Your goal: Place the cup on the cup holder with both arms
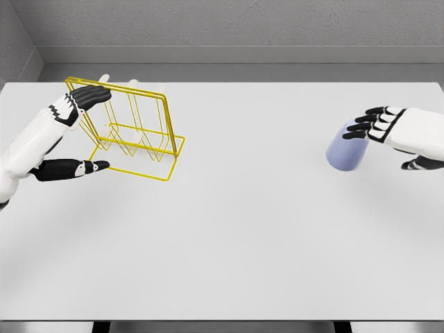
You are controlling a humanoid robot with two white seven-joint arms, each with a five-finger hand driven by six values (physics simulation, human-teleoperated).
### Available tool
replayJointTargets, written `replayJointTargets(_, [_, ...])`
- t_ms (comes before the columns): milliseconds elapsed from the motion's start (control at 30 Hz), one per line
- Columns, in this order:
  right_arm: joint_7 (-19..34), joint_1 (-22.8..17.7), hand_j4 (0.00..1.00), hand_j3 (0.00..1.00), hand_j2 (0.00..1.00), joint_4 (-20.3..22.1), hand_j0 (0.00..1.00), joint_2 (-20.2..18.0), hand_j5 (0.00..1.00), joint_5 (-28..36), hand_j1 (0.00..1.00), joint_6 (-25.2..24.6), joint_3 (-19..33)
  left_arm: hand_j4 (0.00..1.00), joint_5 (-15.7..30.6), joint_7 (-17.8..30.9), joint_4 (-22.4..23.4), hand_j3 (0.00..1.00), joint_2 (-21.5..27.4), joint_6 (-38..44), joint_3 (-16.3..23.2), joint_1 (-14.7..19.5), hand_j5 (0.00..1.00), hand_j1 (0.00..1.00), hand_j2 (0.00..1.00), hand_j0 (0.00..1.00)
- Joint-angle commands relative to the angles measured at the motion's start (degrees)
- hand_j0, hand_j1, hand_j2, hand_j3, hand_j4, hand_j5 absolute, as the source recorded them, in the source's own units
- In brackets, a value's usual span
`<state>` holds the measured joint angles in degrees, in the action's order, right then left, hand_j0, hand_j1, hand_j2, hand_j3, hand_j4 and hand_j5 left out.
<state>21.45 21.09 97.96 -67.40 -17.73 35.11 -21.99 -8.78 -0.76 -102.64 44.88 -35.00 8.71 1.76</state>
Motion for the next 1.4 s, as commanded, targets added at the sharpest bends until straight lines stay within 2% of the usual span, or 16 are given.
replayJointTargets(0, [0.17,0.00,1.00,1.00,1.00,0.22,1.00,-0.02,1.00,0.33,1.00,-0.11,0.02,1.00,0.35,-0.03,-0.02,1.00,0.03,0.00,-0.01,0.00,1.00,1.00,1.00,1.00])
replayJointTargets(167, [0.26,-0.09,1.00,1.00,1.00,-0.49,1.00,1.21,1.00,0.24,1.00,-0.11,0.20,1.00,0.35,-0.03,0.07,1.00,0.03,0.00,-0.01,0.09,1.00,1.00,1.00,1.00])
replayJointTargets(233, [3.33,0.18,1.00,1.00,1.00,-1.54,1.00,1.39,1.00,0.15,1.00,-0.11,0.20,1.00,0.35,-0.03,0.07,1.00,0.03,0.00,0.08,0.09,1.00,1.00,1.00,1.00])
replayJointTargets(267, [9.65,5.61,1.00,1.00,1.00,-4.17,1.00,5.34,1.00,0.33,1.00,-0.11,-0.24,1.00,0.43,-0.03,0.07,1.00,0.03,0.00,0.17,0.09,1.00,1.00,1.00,1.00])
replayJointTargets(300, [13.55,9.40,1.00,1.00,1.00,-7.16,1.00,7.36,1.00,0.50,1.00,-0.11,-0.68,1.00,0.43,-0.03,0.07,1.00,0.03,0.00,0.34,0.09,1.00,1.00,1.00,1.00])
replayJointTargets(367, [13.55,14.75,1.00,1.00,1.00,-11.38,1.00,9.12,1.00,0.41,1.00,-0.11,-2.78,1.00,3.59,-0.12,-0.19,1.00,0.03,0.00,2.62,0.09,1.00,1.00,1.00,1.00])
replayJointTargets(433, [13.55,20.30,1.00,1.00,1.00,-14.28,1.00,10.00,1.00,0.33,1.00,-0.11,-8.67,1.00,5.44,-0.03,-0.46,1.00,0.12,0.00,4.56,0.00,1.00,1.00,1.00,1.00])
replayJointTargets(500, [13.55,23.46,1.00,1.00,1.00,-16.39,1.00,11.76,1.00,0.06,1.00,-0.11,-12.54,1.00,6.32,-0.03,-0.54,1.00,0.03,0.00,6.32,0.09,1.00,1.00,1.00,1.00])
replayJointTargets(600, [13.55,28.74,1.00,1.00,1.00,-22.10,1.00,15.19,1.00,-1.87,1.00,-0.11,-18.35,1.00,7.38,-0.03,-0.54,1.00,-0.06,0.00,9.31,0.44,1.00,1.00,1.00,1.00])
replayJointTargets(700, [13.55,33.66,1.00,1.00,1.00,-30.36,1.00,19.40,1.00,-4.50,1.00,-0.11,-23.79,1.00,7.47,-0.03,-0.54,1.00,-1.90,0.00,12.21,0.44,1.00,1.00,1.00,1.00])
replayJointTargets(733, [13.55,33.84,1.00,1.00,1.00,-32.21,1.00,19.93,1.00,-5.91,1.00,-0.11,-24.24,1.00,7.64,-0.03,-0.54,1.00,-1.90,0.00,13.17,0.62,1.00,1.00,1.00,1.00])
replayJointTargets(900, [13.55,33.75,1.00,1.00,1.00,-34.94,1.00,20.02,1.00,-10.04,1.00,-0.11,-24.32,1.00,7.73,0.06,0.95,1.00,-1.99,0.00,17.48,0.79,1.00,1.00,1.00,1.00])
replayJointTargets(1067, [13.55,33.05,1.00,1.00,1.00,-34.94,1.00,22.04,1.00,-11.54,1.00,-0.11,-24.41,1.00,7.73,0.15,0.95,1.00,-1.99,0.00,21.61,1.85,1.00,1.00,1.00,1.00])
replayJointTargets(1133, [13.55,32.96,0.99,0.99,0.99,-34.59,0.99,22.57,0.99,-11.54,0.99,-0.11,-24.33,1.00,7.99,0.15,0.95,1.00,-1.99,0.00,21.96,1.85,1.00,1.00,1.00,1.00])
replayJointTargets(1267, [13.55,32.70,0.99,0.99,0.99,-34.15,0.99,23.27,0.99,-11.71,0.99,-0.11,-25.73,1.00,12.73,2.69,0.95,1.00,-1.55,0.00,25.13,2.20,1.00,1.00,1.00,1.00])
replayJointTargets(1367, [13.55,32.17,0.99,0.99,0.99,-34.15,0.99,23.27,0.99,-11.80,0.99,-0.11,-26.61,1.00,18.80,8.40,0.86,1.00,-1.55,0.00,25.74,2.29,1.00,1.00,1.00,1.00])
